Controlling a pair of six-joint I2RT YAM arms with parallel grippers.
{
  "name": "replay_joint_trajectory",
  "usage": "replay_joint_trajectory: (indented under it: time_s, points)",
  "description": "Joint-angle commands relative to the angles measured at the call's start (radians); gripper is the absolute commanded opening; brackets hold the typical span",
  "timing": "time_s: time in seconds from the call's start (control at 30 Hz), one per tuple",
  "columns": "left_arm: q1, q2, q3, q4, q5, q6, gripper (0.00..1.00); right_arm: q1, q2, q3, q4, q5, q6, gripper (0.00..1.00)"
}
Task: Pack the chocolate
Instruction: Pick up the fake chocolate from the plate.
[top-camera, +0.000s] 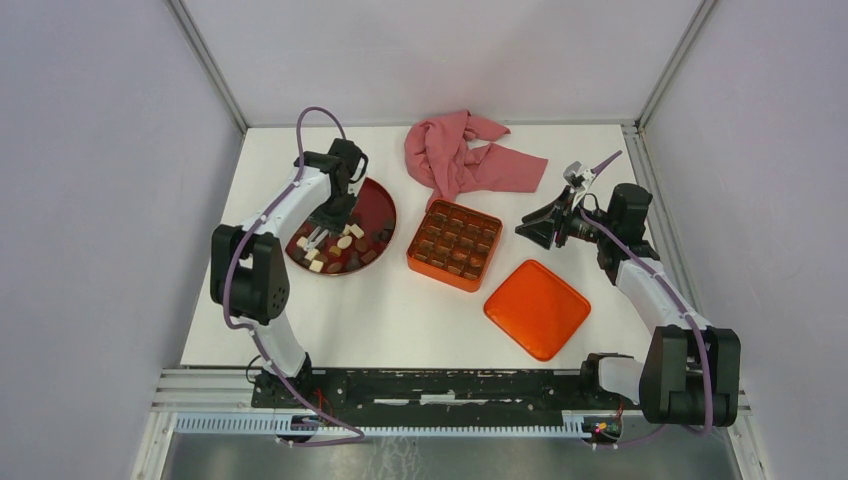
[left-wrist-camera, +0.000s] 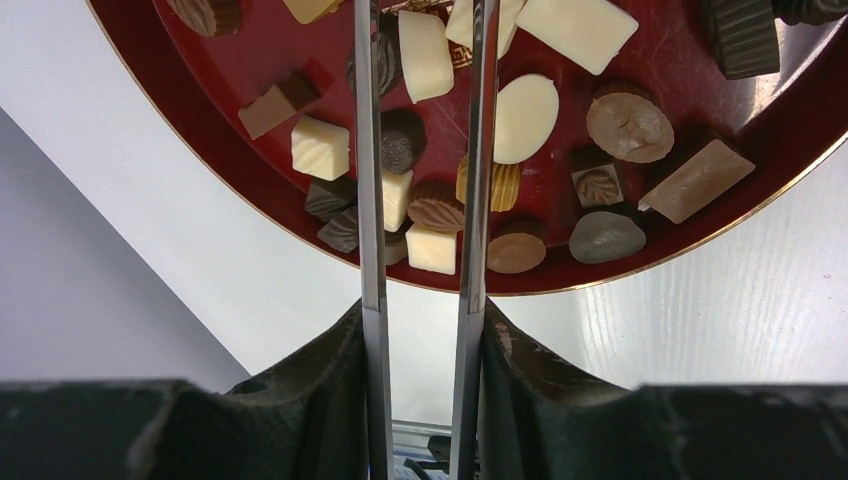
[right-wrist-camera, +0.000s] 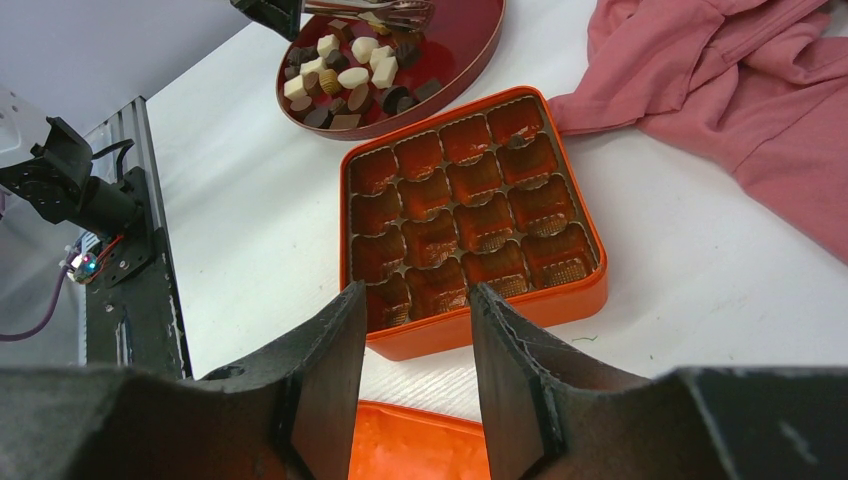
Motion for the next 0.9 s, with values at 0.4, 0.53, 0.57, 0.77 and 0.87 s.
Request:
replay_joint_trajectory:
  time_s: [0.4,0.53,0.57,0.77,0.87]
  points:
    - [0.024,-0.033,0.025,0.004,0.014,0.049,0.43,0.006,0.006,0.041,0.016,-0.021,-0.002,0.48]
    - [0.026,-0.026,0.023,-0.003,0.042,0.052,0.43,0.006,0.016,0.042,0.015,-0.023,-0.002,0.48]
    - [0.026,-0.03,0.017,-0.001,0.044,0.052,0.43,0.006,0.017,0.042,0.016,-0.023,-0.002,0.48]
    - [0.029,-0.046,-0.014,0.019,0.051,0.064,0.44,0.006,0.024,0.041,0.016,-0.02,-0.002,0.48]
    - [0.031,-0.024,-0.003,0.009,0.047,0.057,0.44,0.007,0.024,0.041,0.016,-0.023,-0.002,0.48]
